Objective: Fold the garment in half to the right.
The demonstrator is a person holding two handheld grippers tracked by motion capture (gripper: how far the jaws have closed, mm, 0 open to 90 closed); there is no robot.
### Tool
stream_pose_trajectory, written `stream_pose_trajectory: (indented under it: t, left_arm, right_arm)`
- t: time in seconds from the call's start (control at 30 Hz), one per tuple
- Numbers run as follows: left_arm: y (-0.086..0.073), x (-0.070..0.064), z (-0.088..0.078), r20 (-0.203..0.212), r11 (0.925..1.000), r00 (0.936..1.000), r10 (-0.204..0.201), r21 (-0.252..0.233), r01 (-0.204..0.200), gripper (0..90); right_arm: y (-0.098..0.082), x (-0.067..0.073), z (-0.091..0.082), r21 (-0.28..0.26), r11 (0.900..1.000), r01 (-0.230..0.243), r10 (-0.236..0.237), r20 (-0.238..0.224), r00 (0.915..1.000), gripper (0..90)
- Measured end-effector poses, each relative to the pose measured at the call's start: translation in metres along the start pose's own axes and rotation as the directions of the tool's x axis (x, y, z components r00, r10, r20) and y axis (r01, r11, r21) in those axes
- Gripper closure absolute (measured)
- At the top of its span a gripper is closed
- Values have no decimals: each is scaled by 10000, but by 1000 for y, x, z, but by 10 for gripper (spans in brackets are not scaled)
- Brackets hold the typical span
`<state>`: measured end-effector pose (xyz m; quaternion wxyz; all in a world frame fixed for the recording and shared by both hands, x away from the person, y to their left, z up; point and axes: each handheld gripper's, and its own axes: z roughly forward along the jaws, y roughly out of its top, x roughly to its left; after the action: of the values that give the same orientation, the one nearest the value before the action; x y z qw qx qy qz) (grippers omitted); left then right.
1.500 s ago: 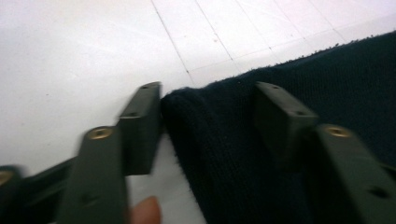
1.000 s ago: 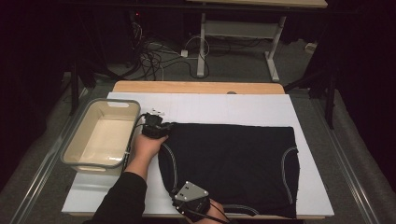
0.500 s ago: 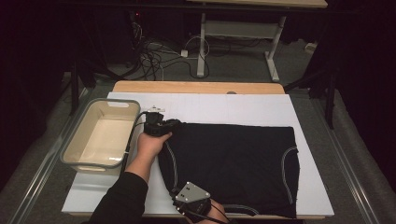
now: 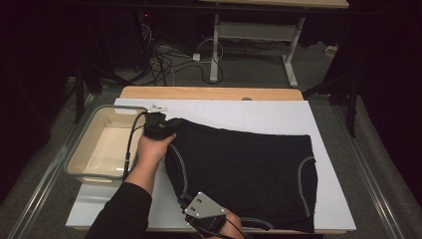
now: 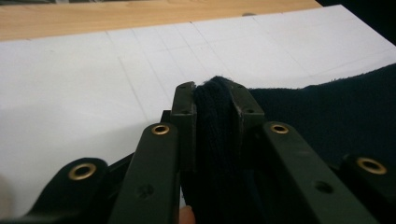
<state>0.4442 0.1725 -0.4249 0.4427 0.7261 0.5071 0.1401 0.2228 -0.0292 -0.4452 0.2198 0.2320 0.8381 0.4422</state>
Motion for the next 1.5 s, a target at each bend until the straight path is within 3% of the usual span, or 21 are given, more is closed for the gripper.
stream_pose_trajectory:
  t: [0.17, 0.27, 0.47, 0.57, 0.8, 1.13, 1.5]
  left_arm:
    - [8, 2, -23, -594, 9999, 9981, 154, 59, -151, 729]
    - [12, 2, -25, -655, 9999, 9978, 62, 123, -54, 728]
    - [8, -6, -4, -502, 9984, 9987, 49, 566, -21, 728]
    - [6, -16, 6, -261, 9979, 9993, 285, 588, -269, 728]
    - [4, -38, 28, 101, 9969, 9993, 350, 700, -356, 728]
    - [12, -72, 49, 482, 9955, 9957, 790, 487, -813, 727]
    - [21, -104, 71, 846, 9928, 9904, 1093, 406, -1130, 726]
  right_arm:
    - [20, 9, 7, -384, 9991, 161, -178, -427, 9989, 776]
    - [26, 12, 10, -570, 9982, 205, -235, -519, 9984, 776]
    - [10, 2, 1, -509, 9987, 55, -75, -397, 9992, 775]
    - [-1, -7, -7, -469, 9989, -92, 80, -266, 9996, 775]
    - [-26, -26, -29, -387, 9975, -593, 601, 203, 9980, 775]
    - [-58, -45, -52, -344, 9929, -1137, 1158, 700, 9908, 774]
    - [-81, -62, -77, -419, 9882, -1474, 1515, 1207, 9811, 773]
